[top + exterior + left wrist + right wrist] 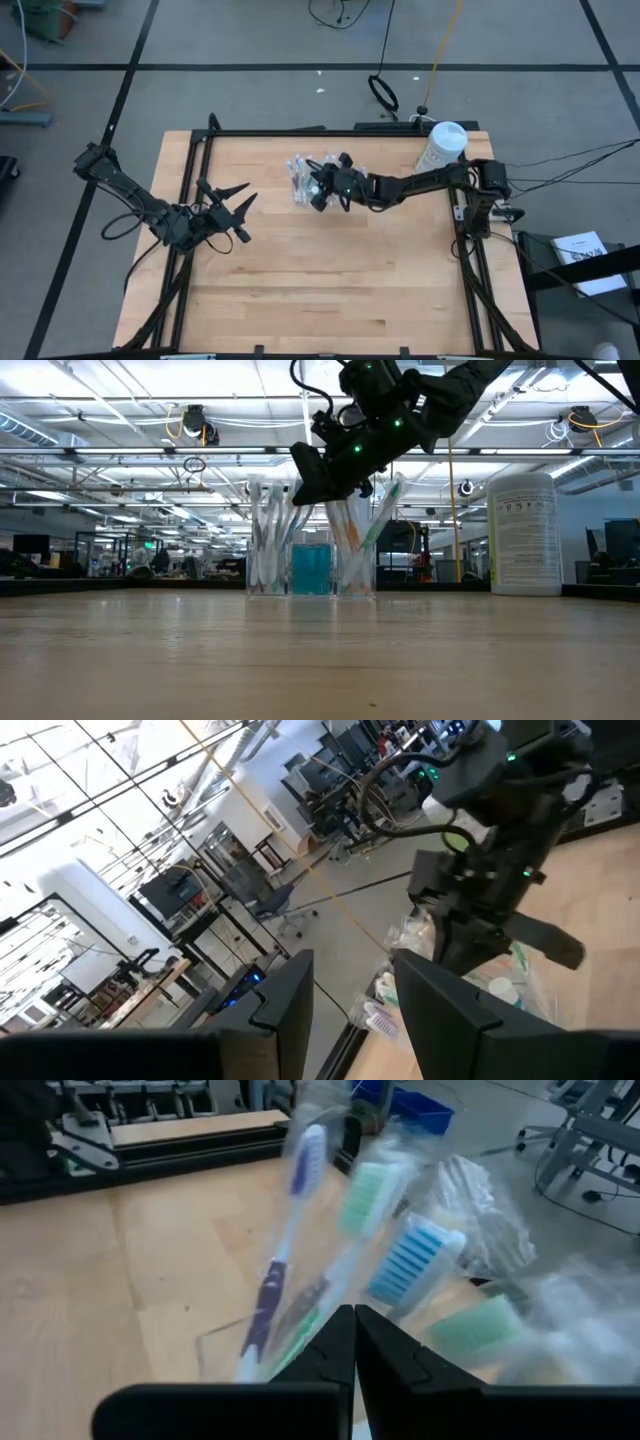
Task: Pick & Place Toothbrushes
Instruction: Adjust the toothbrushes in the transparent organizer
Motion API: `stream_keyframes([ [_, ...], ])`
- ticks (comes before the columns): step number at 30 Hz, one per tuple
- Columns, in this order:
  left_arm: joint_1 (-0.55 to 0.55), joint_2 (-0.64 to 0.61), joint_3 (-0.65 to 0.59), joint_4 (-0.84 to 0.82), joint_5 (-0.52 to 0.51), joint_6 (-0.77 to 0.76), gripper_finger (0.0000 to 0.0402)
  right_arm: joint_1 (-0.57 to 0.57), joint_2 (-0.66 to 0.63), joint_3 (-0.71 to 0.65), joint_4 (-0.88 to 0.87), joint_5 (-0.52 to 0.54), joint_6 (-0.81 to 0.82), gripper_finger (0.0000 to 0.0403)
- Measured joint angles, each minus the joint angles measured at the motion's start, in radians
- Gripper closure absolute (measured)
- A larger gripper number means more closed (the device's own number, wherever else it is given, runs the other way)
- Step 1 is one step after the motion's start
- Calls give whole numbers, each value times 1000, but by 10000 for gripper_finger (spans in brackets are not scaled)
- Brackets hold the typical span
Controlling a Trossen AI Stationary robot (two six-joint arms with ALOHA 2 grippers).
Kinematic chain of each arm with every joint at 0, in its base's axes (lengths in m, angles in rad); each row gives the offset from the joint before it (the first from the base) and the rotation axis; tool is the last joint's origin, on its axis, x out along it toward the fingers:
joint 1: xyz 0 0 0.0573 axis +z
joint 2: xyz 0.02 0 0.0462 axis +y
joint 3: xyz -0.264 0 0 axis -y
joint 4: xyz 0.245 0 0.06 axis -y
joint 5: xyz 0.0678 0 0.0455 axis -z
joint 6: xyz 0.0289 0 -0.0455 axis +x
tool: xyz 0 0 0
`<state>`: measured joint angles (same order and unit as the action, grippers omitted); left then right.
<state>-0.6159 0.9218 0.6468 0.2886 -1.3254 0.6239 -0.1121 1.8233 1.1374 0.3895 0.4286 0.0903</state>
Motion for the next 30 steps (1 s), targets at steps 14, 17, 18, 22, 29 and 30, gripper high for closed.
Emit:
stream_keyframes([
  [14,0,0,0,0,0,0,254,18,-5,0,-1,-36,-27,402],
  [17,0,0,0,0,0,0,254,46,-42,-1,-43,-35,-28,403],
  [18,0,0,0,0,-1,0,254,53,-54,1,-64,-33,-28,403],
  [22,0,0,0,-1,-2,0,254,90,-126,-3,-240,28,0,403],
  [29,0,0,0,-2,-3,-2,254,200,-279,0,-599,65,201,403],
  [30,0,0,0,-1,-2,-4,254,219,-293,-2,-649,65,221,403],
])
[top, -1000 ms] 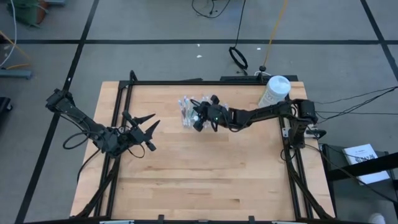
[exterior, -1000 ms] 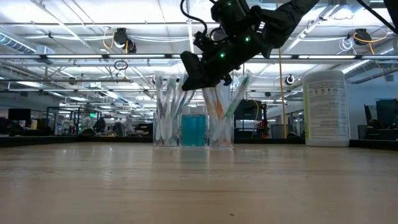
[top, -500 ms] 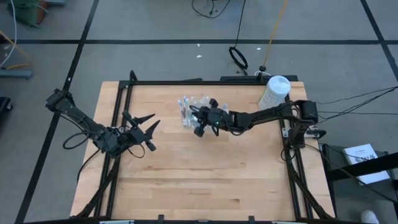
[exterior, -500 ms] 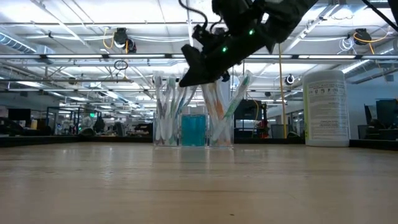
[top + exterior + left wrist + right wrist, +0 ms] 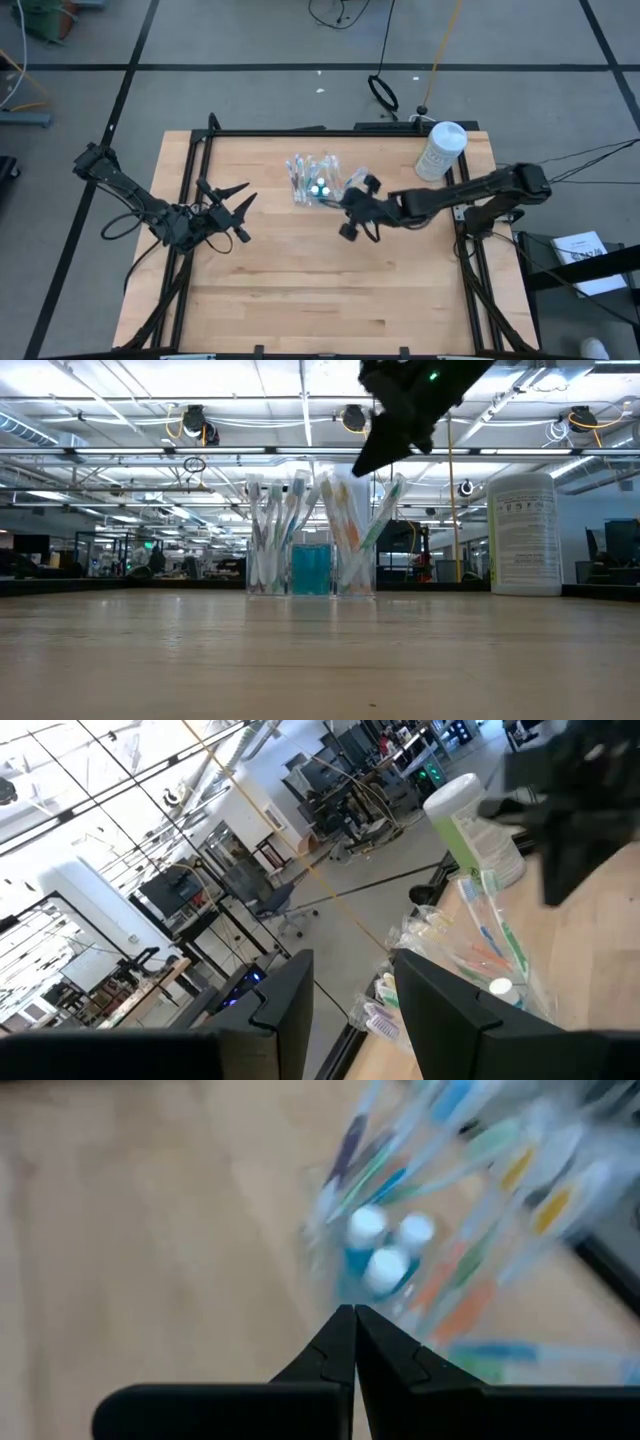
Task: Pick & Place Toothbrushes
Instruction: Adjust the toothbrushes in the transparent organizer
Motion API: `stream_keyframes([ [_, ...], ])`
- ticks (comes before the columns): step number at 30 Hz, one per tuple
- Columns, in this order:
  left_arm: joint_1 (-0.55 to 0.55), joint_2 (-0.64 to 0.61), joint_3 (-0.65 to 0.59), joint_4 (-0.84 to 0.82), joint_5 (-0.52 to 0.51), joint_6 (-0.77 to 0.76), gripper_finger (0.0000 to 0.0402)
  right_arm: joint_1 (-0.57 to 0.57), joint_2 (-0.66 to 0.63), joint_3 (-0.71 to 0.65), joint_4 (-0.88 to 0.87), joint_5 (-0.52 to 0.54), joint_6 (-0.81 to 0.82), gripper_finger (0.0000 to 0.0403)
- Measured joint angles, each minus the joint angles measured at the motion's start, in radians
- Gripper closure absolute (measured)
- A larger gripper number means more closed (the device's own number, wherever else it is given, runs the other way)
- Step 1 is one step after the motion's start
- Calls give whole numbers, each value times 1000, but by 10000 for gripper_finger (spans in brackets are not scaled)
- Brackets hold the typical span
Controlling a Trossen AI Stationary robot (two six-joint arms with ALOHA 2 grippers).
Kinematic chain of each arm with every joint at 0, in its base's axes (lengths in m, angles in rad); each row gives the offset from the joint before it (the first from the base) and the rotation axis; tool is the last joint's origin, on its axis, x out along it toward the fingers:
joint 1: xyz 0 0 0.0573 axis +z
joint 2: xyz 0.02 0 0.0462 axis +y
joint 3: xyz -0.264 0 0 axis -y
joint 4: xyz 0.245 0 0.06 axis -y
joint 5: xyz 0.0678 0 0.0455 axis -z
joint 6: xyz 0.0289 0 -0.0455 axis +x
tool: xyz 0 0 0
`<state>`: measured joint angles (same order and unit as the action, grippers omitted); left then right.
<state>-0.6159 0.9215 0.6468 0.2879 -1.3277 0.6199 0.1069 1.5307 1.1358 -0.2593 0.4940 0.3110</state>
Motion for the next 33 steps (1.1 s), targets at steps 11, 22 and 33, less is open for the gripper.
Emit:
stream_keyframes([
  [11,0,0,0,0,1,-21,254,71,-39,-78,-230,197,267,403],
  [22,0,0,0,0,1,-23,254,-152,-38,-246,114,255,271,403],
  [33,0,0,0,0,2,-23,254,-231,-23,-283,505,209,95,403],
])
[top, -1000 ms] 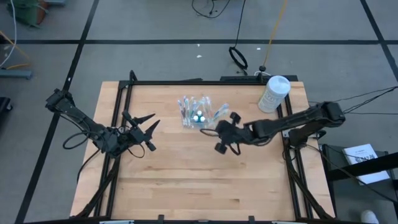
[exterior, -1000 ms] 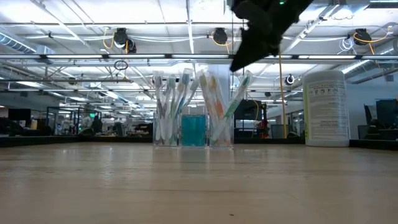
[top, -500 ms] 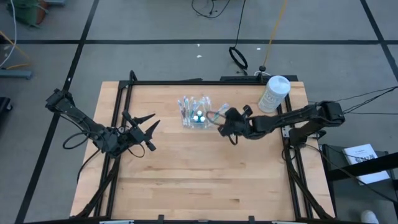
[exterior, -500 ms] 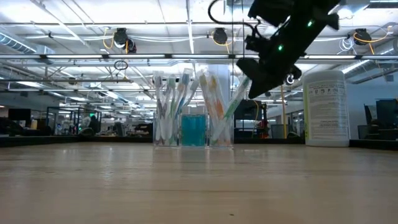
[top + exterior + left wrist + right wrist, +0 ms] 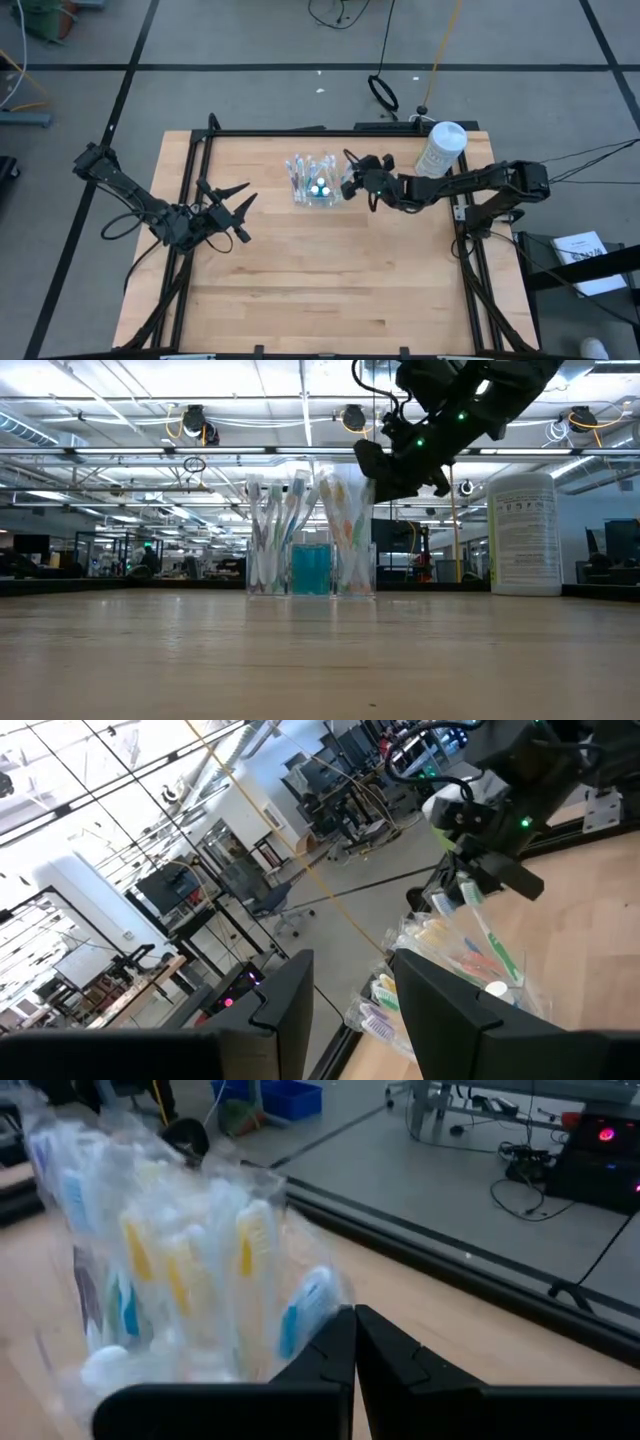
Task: Pick & Place Toothbrushes
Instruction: Adjust the toothbrushes in the transparent organizer
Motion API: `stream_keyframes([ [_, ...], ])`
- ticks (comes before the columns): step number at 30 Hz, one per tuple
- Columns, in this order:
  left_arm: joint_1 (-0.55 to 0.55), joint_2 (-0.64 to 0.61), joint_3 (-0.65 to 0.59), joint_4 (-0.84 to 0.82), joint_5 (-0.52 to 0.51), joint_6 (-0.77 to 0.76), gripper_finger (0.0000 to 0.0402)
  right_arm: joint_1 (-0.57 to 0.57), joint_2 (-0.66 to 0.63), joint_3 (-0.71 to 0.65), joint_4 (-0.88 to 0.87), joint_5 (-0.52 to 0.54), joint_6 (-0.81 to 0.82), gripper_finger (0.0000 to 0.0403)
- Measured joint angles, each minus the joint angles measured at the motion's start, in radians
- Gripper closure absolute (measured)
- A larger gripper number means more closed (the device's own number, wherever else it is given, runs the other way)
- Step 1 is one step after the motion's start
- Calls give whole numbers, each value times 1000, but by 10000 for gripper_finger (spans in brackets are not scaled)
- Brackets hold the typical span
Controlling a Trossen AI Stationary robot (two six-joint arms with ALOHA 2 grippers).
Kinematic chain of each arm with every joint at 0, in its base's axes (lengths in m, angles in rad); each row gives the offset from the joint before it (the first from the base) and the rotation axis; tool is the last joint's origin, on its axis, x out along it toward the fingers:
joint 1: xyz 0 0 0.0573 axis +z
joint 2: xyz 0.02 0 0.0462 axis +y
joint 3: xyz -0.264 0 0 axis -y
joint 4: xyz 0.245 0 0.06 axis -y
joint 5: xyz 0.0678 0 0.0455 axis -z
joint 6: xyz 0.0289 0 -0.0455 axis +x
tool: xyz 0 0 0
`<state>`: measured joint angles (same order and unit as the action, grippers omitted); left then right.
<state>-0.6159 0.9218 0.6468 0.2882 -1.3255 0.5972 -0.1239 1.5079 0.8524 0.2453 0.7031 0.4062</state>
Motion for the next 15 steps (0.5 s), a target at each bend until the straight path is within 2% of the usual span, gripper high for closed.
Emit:
stream_keyframes([
  [3,0,0,0,0,0,0,254,-1,20,0,18,-8,-7,403],
  [7,0,0,0,2,0,0,254,1,74,0,41,-78,-18,403],
  [11,0,0,0,1,0,0,254,-1,118,0,84,-22,-54,403],
  [15,0,0,0,1,0,0,254,-23,140,0,143,-23,-90,403],
])
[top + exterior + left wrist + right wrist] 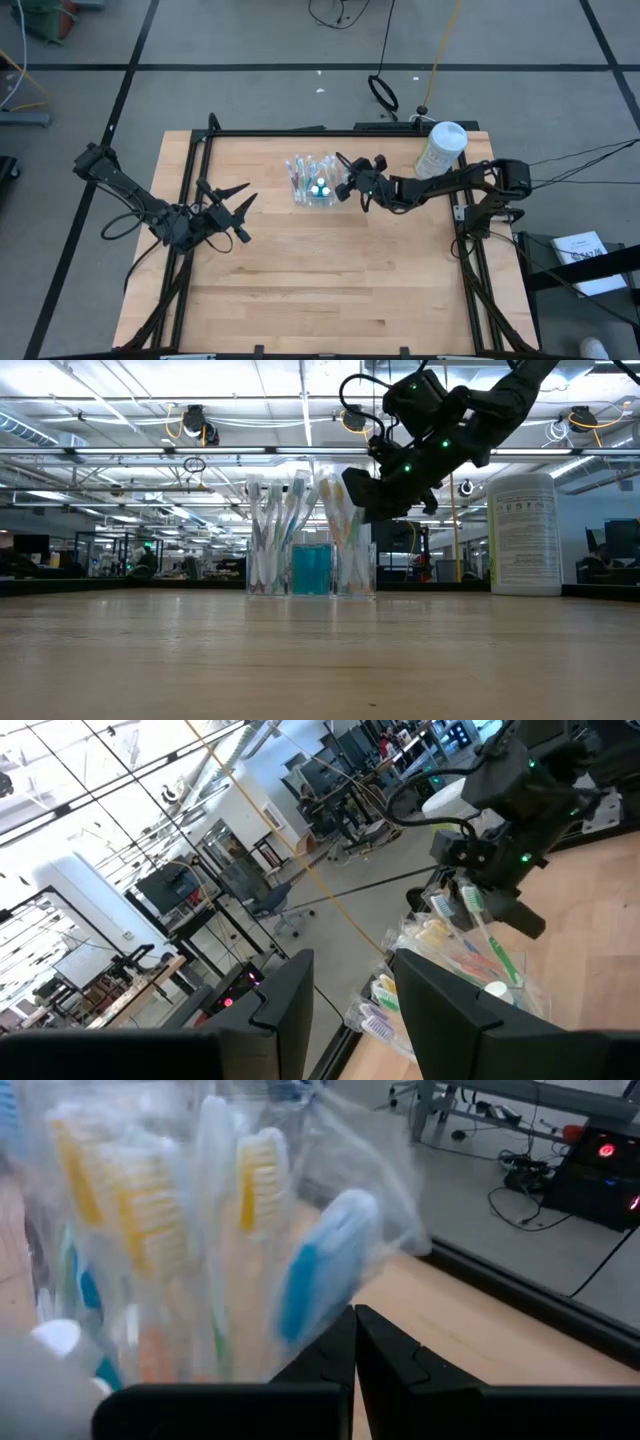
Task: Pick & Place Toothbrushes
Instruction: Adjust the toothbrushes in the transparent organizer
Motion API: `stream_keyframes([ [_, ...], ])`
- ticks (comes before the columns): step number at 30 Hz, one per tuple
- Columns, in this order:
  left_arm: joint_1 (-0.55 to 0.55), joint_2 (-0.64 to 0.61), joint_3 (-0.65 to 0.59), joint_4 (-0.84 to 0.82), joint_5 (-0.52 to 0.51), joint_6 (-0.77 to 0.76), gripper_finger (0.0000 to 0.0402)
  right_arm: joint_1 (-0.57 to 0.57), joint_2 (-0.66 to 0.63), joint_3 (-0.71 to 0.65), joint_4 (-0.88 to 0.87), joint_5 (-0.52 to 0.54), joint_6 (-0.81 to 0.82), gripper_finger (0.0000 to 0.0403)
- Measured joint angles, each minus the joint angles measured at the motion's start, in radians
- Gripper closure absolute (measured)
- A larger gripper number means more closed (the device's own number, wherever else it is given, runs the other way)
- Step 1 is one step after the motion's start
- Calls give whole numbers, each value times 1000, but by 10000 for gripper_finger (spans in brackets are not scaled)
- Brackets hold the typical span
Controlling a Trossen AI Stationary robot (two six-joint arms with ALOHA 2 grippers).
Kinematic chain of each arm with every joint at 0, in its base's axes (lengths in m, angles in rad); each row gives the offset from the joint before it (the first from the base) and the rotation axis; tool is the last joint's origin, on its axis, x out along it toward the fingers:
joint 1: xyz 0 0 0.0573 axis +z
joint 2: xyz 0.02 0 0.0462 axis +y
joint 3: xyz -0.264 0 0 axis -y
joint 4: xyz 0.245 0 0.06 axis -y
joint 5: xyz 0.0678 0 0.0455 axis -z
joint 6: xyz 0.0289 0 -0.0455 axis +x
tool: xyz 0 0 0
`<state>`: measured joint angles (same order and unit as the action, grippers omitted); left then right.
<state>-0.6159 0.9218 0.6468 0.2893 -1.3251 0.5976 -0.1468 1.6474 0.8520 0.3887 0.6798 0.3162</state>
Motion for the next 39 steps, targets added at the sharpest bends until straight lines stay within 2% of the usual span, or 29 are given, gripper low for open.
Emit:
stream_keyframes([
  [6,0,0,0,0,0,0,254,-23,0,0,18,0,4,403],
  [13,0,0,0,-1,0,0,254,6,-39,0,2,5,-96,403],
  [22,0,0,0,-2,0,-16,254,34,-240,1,-246,22,-135,403],
  [25,0,0,0,-3,-1,-30,254,51,-301,1,-319,-53,-135,403],
  [32,0,0,0,-8,0,-79,254,106,-355,1,-403,-340,-87,403],
  [34,0,0,0,-9,7,-96,254,120,-341,1,-393,-369,-62,403],
  [39,0,0,0,-8,78,-123,254,130,-259,1,-388,-365,-35,403],
])
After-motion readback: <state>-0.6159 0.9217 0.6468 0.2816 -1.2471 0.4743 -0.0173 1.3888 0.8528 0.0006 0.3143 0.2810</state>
